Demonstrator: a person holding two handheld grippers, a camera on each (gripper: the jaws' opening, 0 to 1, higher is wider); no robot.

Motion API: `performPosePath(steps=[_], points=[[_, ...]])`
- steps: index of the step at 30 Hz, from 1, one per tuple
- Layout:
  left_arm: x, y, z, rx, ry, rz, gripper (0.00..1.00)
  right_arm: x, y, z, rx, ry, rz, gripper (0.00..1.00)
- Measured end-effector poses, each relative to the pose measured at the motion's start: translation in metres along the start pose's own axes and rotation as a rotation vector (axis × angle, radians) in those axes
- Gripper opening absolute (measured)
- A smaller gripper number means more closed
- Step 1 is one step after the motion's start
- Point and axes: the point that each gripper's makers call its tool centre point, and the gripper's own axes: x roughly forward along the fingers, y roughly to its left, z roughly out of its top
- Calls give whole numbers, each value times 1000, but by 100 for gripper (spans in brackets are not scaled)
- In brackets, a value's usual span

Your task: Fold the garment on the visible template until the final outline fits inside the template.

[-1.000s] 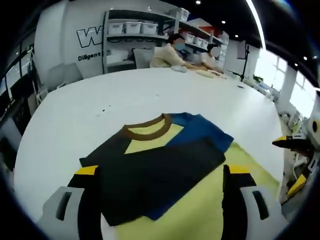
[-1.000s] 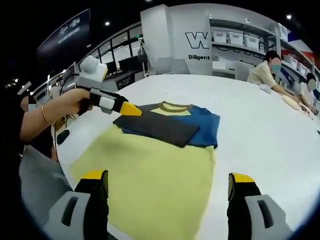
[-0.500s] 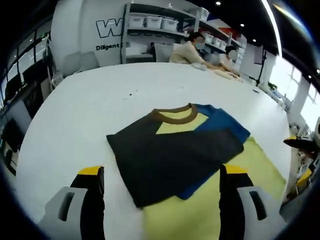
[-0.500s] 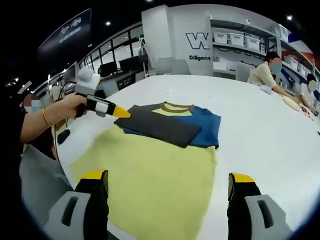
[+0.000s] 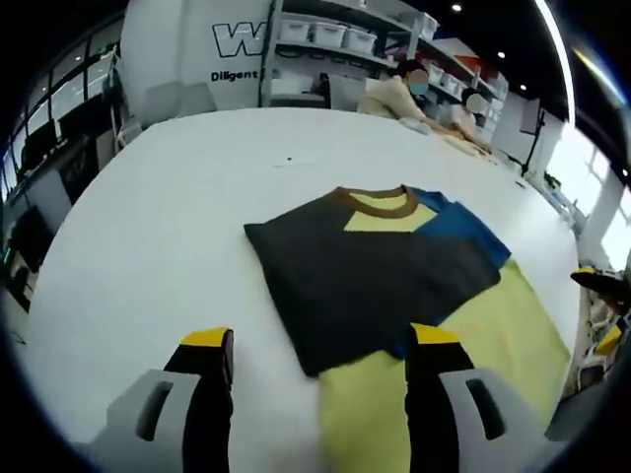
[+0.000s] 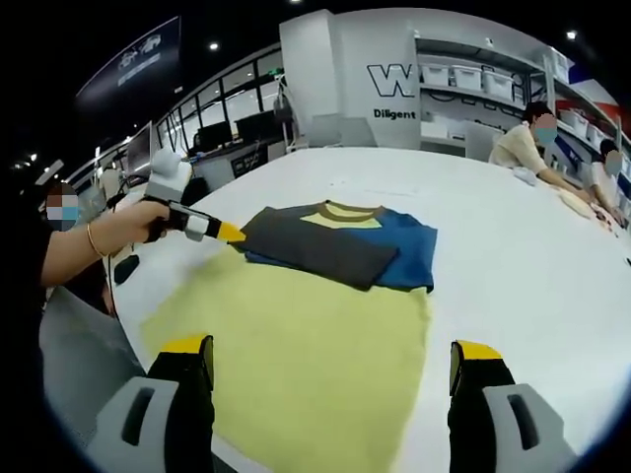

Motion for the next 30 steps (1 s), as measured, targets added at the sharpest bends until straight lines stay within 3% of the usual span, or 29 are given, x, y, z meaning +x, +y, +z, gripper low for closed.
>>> performPosePath(steps=[11, 14, 18, 26, 27, 30], points=[[0, 6, -20, 18, 17, 6, 37, 1, 0, 3, 12, -9, -3, 98], [1, 9, -19, 48, 5, 15, 28, 1, 0, 2, 11, -8, -5, 97], [4, -2, -20, 38, -2, -61, 8, 0, 1, 2, 9, -9, 0, 91], [4, 3, -19, 63, -5, -36, 0, 0, 1, 0, 13, -4, 1, 91], [2, 8, -17, 78, -8, -10, 0, 0, 1, 0, 13, -4, 1, 91], [2, 7, -18, 89, -5, -31, 0, 1, 3, 0, 14, 0, 8, 91]])
